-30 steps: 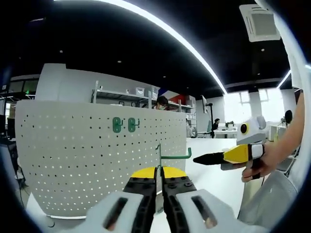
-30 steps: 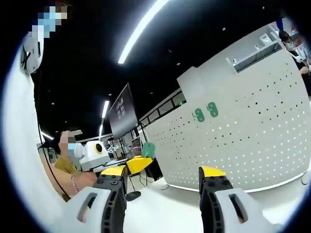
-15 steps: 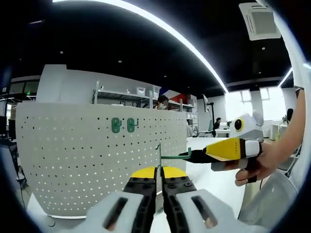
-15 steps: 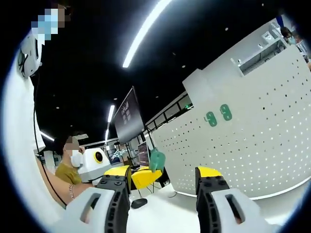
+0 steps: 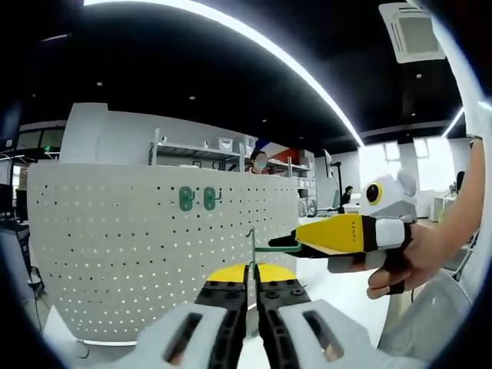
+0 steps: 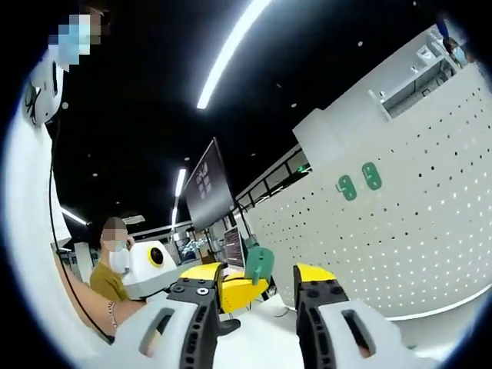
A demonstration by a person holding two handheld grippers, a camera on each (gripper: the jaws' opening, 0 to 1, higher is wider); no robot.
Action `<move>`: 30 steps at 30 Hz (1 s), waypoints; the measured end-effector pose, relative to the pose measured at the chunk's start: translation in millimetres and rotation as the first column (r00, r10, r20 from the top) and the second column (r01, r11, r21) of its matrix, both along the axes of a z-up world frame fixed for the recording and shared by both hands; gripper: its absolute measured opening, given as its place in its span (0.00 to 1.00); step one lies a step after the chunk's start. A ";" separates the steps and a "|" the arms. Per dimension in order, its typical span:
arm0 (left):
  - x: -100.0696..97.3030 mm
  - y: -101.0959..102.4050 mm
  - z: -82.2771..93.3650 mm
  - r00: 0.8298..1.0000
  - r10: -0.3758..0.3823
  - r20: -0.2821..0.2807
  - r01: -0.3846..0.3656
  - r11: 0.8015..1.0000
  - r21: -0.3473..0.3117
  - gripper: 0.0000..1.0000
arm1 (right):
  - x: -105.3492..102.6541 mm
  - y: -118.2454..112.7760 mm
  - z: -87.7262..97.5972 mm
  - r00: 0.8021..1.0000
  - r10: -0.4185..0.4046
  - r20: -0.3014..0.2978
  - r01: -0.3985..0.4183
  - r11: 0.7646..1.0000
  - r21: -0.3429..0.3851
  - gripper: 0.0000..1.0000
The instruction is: Insert the hook assembly into the mounting plate slot until the hook locks in place.
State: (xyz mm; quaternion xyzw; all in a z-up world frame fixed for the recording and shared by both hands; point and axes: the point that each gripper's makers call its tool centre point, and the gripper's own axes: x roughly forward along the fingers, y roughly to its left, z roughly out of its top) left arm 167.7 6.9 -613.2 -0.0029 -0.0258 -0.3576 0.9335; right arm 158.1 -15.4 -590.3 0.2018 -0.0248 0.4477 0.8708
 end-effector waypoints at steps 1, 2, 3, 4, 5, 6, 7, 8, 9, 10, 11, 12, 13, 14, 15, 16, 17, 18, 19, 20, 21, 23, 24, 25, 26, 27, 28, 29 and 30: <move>0.3 0.4 -0.4 1.000 0.002 -0.001 -0.002 1.000 0.001 0.02 | 0.3 0.2 -0.1 1.000 -0.001 0.000 0.001 1.000 0.000 0.32; 0.4 0.6 -0.5 1.000 0.004 -0.003 -0.004 1.000 -0.001 0.02 | 0.5 0.5 0.3 1.000 0.004 -0.007 -0.004 1.000 0.009 0.31; 0.3 0.5 -0.3 1.000 0.003 -0.003 -0.003 1.000 -0.003 0.02 | 1.1 0.6 0.0 1.000 0.001 -0.007 -0.001 1.000 0.007 0.31; 0.4 0.6 0.1 1.000 0.003 0.000 -0.003 1.000 -0.001 0.02 | 1.7 1.1 -0.2 1.000 -0.003 -0.006 0.003 1.000 0.002 0.29; 0.5 0.6 0.2 1.000 0.003 0.000 -0.003 1.000 -0.002 0.02 | 1.5 2.6 0.2 1.000 0.000 -0.008 0.000 1.000 0.000 0.27; 0.7 0.7 0.4 1.000 0.004 -0.002 -0.004 1.000 -0.004 0.02 | 1.4 4.1 0.6 1.000 0.004 -0.011 -0.004 1.000 0.001 0.25; 0.8 0.7 0.5 1.000 0.005 -0.002 -0.005 1.000 -0.006 0.02 | 1.6 5.5 1.1 1.000 0.003 -0.009 -0.003 1.000 -0.001 0.24; 1.0 0.8 1.1 1.000 0.007 0.001 -0.007 1.000 -0.005 0.02 | 1.7 7.2 1.8 1.000 0.003 -0.006 -0.003 1.000 -0.002 0.23; 1.0 0.6 1.3 1.000 0.006 -0.001 -0.006 1.000 -0.008 0.02 | 2.1 7.8 1.9 1.000 0.007 -0.008 -0.007 1.000 0.000 0.20; 1.0 0.6 1.6 1.000 0.006 -0.001 -0.006 1.000 -0.009 0.02 | 1.9 9.3 2.4 1.000 0.014 -0.013 -0.014 1.000 0.006 0.18; 0.8 0.7 2.0 1.000 0.007 0.002 -0.007 1.000 -0.006 0.02 | 1.4 10.3 3.4 1.000 0.015 -0.010 -0.015 1.000 0.006 0.17; 0.8 1.0 2.0 1.000 0.007 0.000 -0.007 1.000 -0.008 0.02 | 0.9 12.1 4.3 1.000 0.015 -0.003 -0.015 1.000 0.001 0.14; 0.6 1.5 2.9 1.000 0.008 0.000 -0.008 1.000 -0.014 0.02 | 0.6 13.0 4.5 1.000 0.018 -0.003 -0.018 1.000 0.001 0.12; 0.5 1.9 3.5 1.000 0.009 0.003 -0.009 1.000 -0.014 0.02 | 0.5 14.0 4.7 1.000 0.022 -0.005 -0.022 1.000 0.002 0.12; 0.5 2.3 3.8 1.000 0.010 0.003 -0.010 1.000 -0.014 0.02 | 1.2 13.9 4.0 1.000 0.020 -0.006 -0.020 1.000 0.002 0.11; 0.6 2.7 3.8 1.000 0.012 0.002 -0.012 1.000 -0.015 0.02 | 1.5 14.0 4.2 1.000 0.021 -0.007 -0.020 1.000 0.004 0.10; 0.5 3.3 4.1 1.000 0.015 0.004 -0.015 1.000 -0.014 0.02 | 1.5 14.8 5.3 1.000 0.021 -0.008 -0.021 1.000 0.009 0.09; 0.3 3.5 4.3 1.000 0.017 0.004 -0.017 1.000 -0.015 0.02 | 1.5 15.7 6.3 1.000 0.021 -0.006 -0.021 1.000 0.009 0.09; -0.3 3.6 5.0 1.000 0.017 0.004 -0.017 1.000 -0.020 0.02 | 1.1 17.4 6.6 1.000 0.025 -0.005 -0.025 1.000 0.006 0.09; -0.7 3.7 5.3 1.000 0.017 0.005 -0.017 1.000 -0.021 0.02 | 1.1 18.0 6.4 1.000 0.025 -0.004 -0.025 1.000 0.003 0.08; -0.8 3.9 5.4 1.000 0.018 0.005 -0.018 1.000 -0.021 0.02 | 1.4 17.9 6.1 1.000 0.023 -0.004 -0.023 1.000 0.001 0.08; -0.9 4.2 5.7 1.000 0.019 0.006 -0.019 1.000 -0.022 0.02 | 2.4 17.1 5.8 1.000 0.019 -0.009 -0.019 1.000 0.005 0.06; -1.3 4.0 5.9 1.000 0.019 0.006 -0.019 1.000 -0.022 0.02 | 2.7 17.1 5.7 1.000 0.018 -0.009 -0.017 1.000 0.004 0.05; -1.4 4.2 6.2 1.000 0.020 0.005 -0.020 1.000 -0.024 0.02 | 3.1 17.1 5.8 1.000 0.015 -0.009 -0.015 1.000 0.004 0.04; -1.5 4.4 6.5 1.000 0.020 0.004 -0.020 0.999 -0.027 0.02 | 3.5 17.0 5.9 1.000 0.013 -0.009 -0.013 1.000 0.004 0.04; -1.5 4.5 6.5 1.000 0.020 0.004 -0.020 0.999 -0.026 0.02 | 4.1 16.6 5.6 1.000 0.013 -0.012 -0.013 1.000 0.006 0.03; -1.4 4.6 6.5 1.000 0.021 0.004 -0.021 0.999 -0.027 0.02 | 4.4 16.7 5.4 1.000 0.014 -0.014 -0.013 1.000 0.007 0.03; -1.5 4.6 6.4 1.000 0.021 0.005 -0.020 0.999 -0.026 0.02 | 4.6 17.4 3.6 1.000 0.013 -0.018 -0.013 1.000 -0.004 0.04; -1.6 4.2 6.5 1.000 0.018 0.005 -0.018 0.999 -0.027 0.02 | 4.4 17.9 2.4 1.000 0.015 -0.019 -0.016 1.000 -0.009 0.03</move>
